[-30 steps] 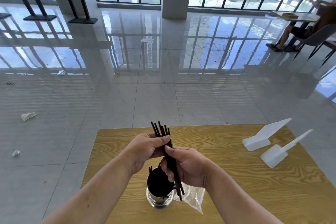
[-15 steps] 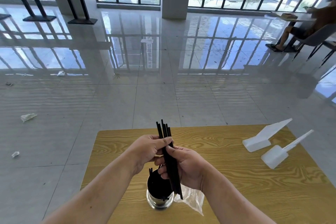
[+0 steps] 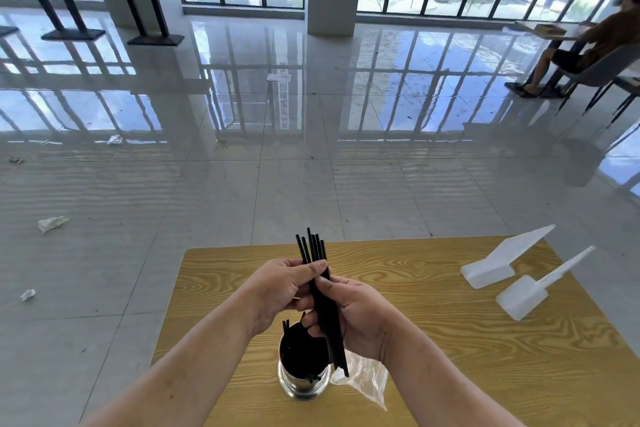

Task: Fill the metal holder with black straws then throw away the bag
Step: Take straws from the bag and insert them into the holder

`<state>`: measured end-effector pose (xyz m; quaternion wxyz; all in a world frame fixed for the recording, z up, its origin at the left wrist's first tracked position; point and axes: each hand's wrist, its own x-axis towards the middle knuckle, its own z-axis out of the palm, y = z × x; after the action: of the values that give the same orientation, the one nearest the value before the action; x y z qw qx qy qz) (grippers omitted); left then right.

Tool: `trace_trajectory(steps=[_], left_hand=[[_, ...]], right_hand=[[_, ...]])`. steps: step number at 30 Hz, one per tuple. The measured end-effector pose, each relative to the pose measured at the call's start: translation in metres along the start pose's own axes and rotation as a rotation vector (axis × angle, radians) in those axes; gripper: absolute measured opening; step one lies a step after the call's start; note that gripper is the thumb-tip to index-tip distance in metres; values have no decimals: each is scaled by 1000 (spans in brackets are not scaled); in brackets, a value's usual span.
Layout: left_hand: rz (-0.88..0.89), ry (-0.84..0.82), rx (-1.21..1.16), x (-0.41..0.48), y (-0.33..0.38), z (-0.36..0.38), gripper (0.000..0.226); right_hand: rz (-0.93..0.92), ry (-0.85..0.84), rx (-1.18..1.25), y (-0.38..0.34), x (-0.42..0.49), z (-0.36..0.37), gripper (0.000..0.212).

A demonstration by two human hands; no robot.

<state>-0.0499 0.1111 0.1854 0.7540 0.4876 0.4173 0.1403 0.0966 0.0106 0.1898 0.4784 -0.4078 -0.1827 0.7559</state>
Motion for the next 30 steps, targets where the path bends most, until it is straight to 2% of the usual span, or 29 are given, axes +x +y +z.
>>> trace_trajectory(steps=[5, 15, 17, 21, 24, 27, 30], left_hand=[[39, 84, -26, -3, 4, 2, 21], [37, 119, 53, -6, 2, 3, 29], [31, 186, 78, -3, 1, 0, 29], [74, 284, -107, -1, 12, -13, 24], [242, 291, -242, -5, 31, -18, 26], [418, 268, -67, -10, 41, -7, 21], [617, 275, 523, -15, 28, 13, 14]], right_hand=[[-17, 43, -12, 2, 0, -5, 32], [5, 12, -69, 2, -3, -6, 34], [19, 29, -87, 2, -4, -7, 32], [43, 129, -117, 4, -6, -11, 28], [40, 279, -84, 5, -5, -16, 27], [6, 368, -7, 3, -3, -20, 30], [-51, 341, 56, -6, -1, -17, 24]])
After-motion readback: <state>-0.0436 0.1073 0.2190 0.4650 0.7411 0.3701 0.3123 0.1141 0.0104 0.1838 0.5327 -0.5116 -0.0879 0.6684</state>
